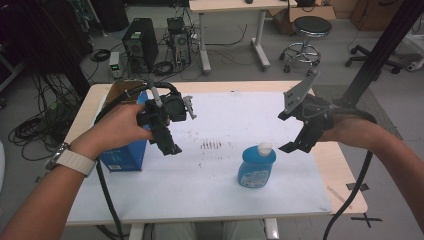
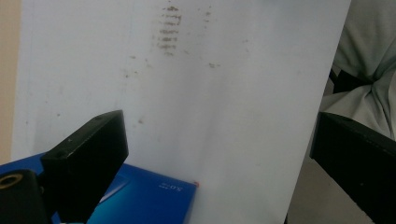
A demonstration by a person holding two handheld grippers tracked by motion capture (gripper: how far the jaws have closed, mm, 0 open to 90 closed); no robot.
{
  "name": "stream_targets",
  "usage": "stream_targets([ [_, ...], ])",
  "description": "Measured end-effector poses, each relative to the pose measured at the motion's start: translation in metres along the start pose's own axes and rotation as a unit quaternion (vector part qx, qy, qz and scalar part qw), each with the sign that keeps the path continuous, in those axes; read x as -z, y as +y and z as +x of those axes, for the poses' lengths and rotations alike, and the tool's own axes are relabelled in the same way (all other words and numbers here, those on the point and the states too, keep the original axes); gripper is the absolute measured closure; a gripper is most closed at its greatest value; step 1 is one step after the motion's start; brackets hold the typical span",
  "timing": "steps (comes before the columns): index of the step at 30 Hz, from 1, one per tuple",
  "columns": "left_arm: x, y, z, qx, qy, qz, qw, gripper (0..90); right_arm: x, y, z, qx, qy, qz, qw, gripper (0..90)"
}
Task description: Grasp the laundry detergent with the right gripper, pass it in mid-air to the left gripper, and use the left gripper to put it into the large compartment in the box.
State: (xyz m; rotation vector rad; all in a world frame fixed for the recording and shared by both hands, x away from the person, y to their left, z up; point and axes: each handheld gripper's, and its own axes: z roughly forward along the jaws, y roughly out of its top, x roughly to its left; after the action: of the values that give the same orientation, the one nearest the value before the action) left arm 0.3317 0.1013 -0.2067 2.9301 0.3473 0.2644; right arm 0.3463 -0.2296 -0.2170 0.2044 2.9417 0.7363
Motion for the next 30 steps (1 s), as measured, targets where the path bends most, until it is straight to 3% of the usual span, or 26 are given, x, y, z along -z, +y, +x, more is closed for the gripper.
stream_targets([
  [17, -0.001, 0.000, 0.001, 0.003, -0.001, 0.000, 1.0000, 4.8, -0.008, -0.023, 0.001, -0.005, 0.004, -0.024, 0.9997, 4.4],
  [30, -0.004, 0.001, 0.000, 0.004, -0.002, 0.000, 1.0000, 4.8, -0.023, -0.041, 0.008, -0.007, 0.007, -0.046, 0.9989, 4.5],
])
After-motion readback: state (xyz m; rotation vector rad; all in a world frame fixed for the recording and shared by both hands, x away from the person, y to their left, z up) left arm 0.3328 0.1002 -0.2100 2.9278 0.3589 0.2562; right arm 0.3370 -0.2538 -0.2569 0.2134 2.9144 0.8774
